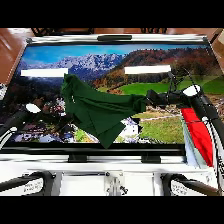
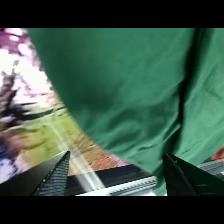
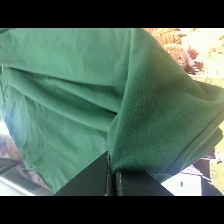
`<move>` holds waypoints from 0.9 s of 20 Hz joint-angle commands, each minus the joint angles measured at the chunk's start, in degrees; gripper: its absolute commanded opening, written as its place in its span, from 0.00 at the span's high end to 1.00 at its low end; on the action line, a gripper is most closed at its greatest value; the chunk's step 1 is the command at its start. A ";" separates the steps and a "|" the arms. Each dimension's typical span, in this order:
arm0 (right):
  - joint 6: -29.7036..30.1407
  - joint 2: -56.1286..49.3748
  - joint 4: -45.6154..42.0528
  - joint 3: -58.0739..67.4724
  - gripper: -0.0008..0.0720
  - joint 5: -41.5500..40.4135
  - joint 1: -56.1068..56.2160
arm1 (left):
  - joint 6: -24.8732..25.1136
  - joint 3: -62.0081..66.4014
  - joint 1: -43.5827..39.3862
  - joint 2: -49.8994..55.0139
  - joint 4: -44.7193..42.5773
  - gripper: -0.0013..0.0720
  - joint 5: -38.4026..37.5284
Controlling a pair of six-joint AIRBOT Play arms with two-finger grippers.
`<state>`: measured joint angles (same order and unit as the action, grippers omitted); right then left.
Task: Fold the shirts.
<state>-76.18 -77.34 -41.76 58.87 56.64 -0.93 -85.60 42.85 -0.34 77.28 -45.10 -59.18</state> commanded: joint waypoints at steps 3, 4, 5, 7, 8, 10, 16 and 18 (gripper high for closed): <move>-0.02 0.04 0.02 -0.02 0.90 -0.33 0.04 | -0.94 -0.42 -2.67 2.45 3.28 0.18 5.27; -0.02 0.04 0.04 -0.02 0.90 -0.28 0.04 | -1.27 -0.39 -2.67 2.45 3.96 0.29 6.54; -0.02 0.04 0.07 -0.02 0.90 -0.26 0.04 | -1.27 -0.39 -2.67 2.45 4.72 0.33 7.67; 0.00 0.07 0.07 -0.02 0.90 -0.24 0.04 | -0.98 -0.22 -2.64 2.43 5.55 0.87 8.57; 0.00 0.07 0.04 -0.02 0.90 -0.24 0.04 | 0.44 0.50 -2.64 2.34 5.66 0.93 7.89; 0.09 0.07 0.02 0.37 0.90 0.07 -0.11 | 8.31 4.90 -2.25 2.23 5.68 0.93 1.86; 0.17 5.27 -4.85 12.63 0.90 1.40 -3.10 | 14.01 37.75 2.62 -4.68 -1.25 0.93 -10.51; -0.94 9.92 -11.58 19.78 0.90 1.31 -4.98 | 13.73 54.55 6.71 -8.22 -2.49 0.93 -10.45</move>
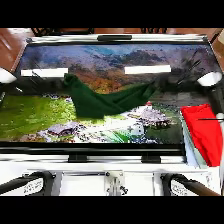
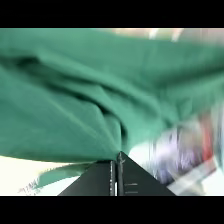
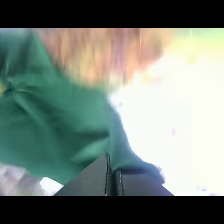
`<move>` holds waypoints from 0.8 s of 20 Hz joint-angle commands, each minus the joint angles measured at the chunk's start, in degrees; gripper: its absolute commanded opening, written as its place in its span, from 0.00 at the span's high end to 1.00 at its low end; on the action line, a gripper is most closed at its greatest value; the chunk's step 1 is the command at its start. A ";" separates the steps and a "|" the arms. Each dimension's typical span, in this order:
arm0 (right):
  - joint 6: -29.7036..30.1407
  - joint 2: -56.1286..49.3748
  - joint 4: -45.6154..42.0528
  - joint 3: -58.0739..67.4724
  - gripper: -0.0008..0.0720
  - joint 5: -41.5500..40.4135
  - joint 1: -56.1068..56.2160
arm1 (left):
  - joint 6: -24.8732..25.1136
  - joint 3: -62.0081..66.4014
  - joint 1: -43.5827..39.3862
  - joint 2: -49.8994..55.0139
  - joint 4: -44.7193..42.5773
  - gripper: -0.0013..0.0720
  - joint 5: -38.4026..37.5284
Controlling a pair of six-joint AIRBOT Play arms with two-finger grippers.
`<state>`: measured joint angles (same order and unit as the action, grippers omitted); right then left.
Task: Fold the shirts.
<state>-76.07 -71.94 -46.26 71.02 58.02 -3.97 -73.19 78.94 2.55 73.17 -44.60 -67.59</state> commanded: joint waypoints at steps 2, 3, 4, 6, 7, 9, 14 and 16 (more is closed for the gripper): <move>-4.24 10.36 -12.31 14.99 0.90 -0.76 -4.02 | -2.21 35.36 9.46 -6.16 -3.02 0.93 -1.86; -6.88 13.79 -14.25 18.29 0.90 -1.88 -5.07 | -5.22 42.95 12.61 -6.78 -3.02 0.93 -1.86; -11.43 17.25 -15.82 20.76 0.90 -3.61 -6.03 | -8.72 48.87 15.96 -8.07 -2.99 0.93 -1.03; -21.22 24.30 -16.68 23.91 0.90 -7.76 -7.15 | -12.76 50.27 20.35 -13.66 -2.95 0.93 1.60; -22.56 27.15 -16.11 24.65 0.90 -9.07 -7.02 | -13.03 48.43 20.76 -16.79 -2.97 0.93 1.97; -22.53 31.71 -15.06 24.85 0.91 -9.57 -6.93 | -13.03 42.62 20.26 -22.49 -2.73 0.93 2.08; -22.91 36.20 -18.03 24.85 0.91 -4.33 -6.93 | -9.99 36.70 20.28 -28.26 -2.80 0.93 1.95; -22.88 36.13 -18.29 24.85 0.90 1.31 -6.93 | -10.01 36.70 20.28 -28.26 -2.80 0.93 0.37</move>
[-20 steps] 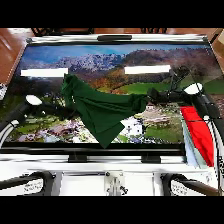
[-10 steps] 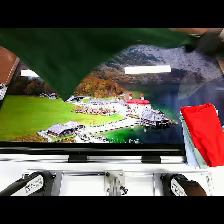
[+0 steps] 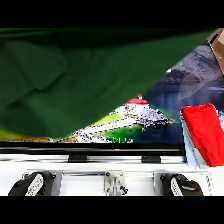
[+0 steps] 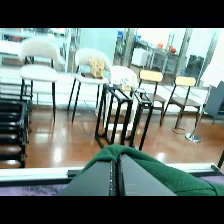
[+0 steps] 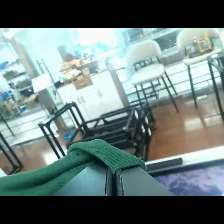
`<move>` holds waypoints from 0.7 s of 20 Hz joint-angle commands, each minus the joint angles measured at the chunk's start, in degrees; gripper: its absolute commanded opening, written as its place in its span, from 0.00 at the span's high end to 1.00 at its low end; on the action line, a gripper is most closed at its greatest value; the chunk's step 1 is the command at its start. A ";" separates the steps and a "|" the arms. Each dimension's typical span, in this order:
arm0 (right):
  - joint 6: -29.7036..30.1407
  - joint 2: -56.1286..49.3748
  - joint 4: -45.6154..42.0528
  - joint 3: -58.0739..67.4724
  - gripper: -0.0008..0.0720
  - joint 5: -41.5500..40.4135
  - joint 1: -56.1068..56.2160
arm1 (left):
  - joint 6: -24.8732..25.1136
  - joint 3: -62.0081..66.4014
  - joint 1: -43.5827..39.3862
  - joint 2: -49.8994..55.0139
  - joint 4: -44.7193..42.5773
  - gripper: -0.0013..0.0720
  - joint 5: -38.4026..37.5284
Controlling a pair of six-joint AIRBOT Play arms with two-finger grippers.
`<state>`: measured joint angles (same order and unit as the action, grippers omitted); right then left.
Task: Fold the shirts.
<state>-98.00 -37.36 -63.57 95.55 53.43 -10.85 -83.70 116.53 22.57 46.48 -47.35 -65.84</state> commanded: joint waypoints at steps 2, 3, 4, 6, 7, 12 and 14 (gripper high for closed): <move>-0.94 1.09 -2.89 0.33 0.90 15.08 -0.04 | 0.50 -0.94 0.26 -0.92 -0.24 0.93 -7.96; -0.94 0.98 -5.07 0.31 0.90 20.46 -0.04 | 0.50 -1.07 0.28 -0.63 -0.24 0.93 -12.33; -0.96 0.61 -8.02 0.22 0.90 26.23 -0.04 | 0.46 -2.10 0.26 -0.15 -0.24 0.93 -16.92; -0.81 -0.33 -13.60 -2.49 0.90 38.49 -0.04 | 0.35 -7.10 0.26 0.02 -0.22 0.93 -25.46; -0.15 -0.33 -15.76 -5.40 0.90 43.54 -0.04 | -0.11 -11.39 0.26 -0.17 -0.22 0.93 -29.44; 0.83 -0.68 -15.13 -22.77 0.90 44.74 -0.02 | 0.28 -36.70 -0.96 -3.78 0.22 0.93 -27.47; 0.31 -2.73 -11.87 -28.35 0.90 35.98 -0.02 | 0.79 -45.57 -4.24 -2.64 0.22 0.93 -20.63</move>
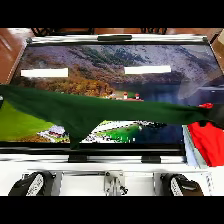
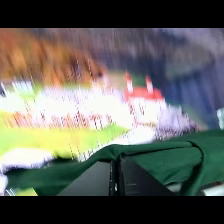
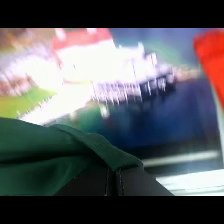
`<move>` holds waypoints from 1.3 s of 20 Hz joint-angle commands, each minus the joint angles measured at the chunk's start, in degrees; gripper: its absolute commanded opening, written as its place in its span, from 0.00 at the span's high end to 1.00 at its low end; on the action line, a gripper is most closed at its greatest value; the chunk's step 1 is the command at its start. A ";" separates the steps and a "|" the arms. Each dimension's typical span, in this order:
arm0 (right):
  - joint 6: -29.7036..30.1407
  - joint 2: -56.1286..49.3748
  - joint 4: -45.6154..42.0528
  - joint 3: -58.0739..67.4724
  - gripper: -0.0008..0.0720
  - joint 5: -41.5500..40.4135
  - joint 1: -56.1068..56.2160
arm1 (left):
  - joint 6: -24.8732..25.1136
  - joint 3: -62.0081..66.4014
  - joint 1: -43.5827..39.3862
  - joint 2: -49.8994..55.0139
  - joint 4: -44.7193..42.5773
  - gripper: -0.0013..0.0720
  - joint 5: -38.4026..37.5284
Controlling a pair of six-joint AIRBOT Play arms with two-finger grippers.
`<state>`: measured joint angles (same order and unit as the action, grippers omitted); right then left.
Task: Fold the shirts.
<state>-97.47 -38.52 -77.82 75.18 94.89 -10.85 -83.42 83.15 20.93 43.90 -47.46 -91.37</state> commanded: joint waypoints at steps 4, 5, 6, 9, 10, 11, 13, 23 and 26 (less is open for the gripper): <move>-1.01 -12.72 8.33 -12.68 0.90 -25.64 0.02 | 5.77 -20.83 -13.27 8.92 0.33 0.93 30.93; -1.01 -16.65 10.40 -12.68 0.90 -31.12 0.02 | 6.27 -20.55 -15.47 12.94 0.37 0.93 37.00; -0.57 -20.39 12.92 -12.68 0.90 -36.50 0.02 | 6.27 -20.09 -16.96 16.81 0.57 0.93 42.03; 0.68 -32.00 23.04 -12.68 0.90 -49.86 0.02 | 6.25 -18.34 -18.45 29.18 5.62 0.93 49.92; 0.76 -35.36 26.47 -12.68 0.90 -52.26 0.02 | 6.25 -18.21 -18.45 32.76 8.33 0.93 50.01; 1.29 -38.36 29.24 -12.68 0.90 -54.03 0.02 | 6.25 -18.23 -18.45 36.17 11.34 0.93 49.33; 2.47 -42.64 32.92 -12.68 0.90 -55.12 0.02 | 6.27 -18.23 -18.45 40.76 16.11 0.92 47.34; 14.60 -31.61 30.67 -9.11 0.19 -42.64 -3.23 | 6.21 -4.59 -2.82 41.22 1.84 0.00 13.97; 11.32 -29.88 18.36 -9.75 0.19 -30.67 2.08 | -1.57 -10.64 -1.75 38.66 -11.04 0.18 5.53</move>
<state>-84.84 -70.87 -49.67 65.54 53.71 -11.68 -78.78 74.81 16.78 84.14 -46.17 -73.78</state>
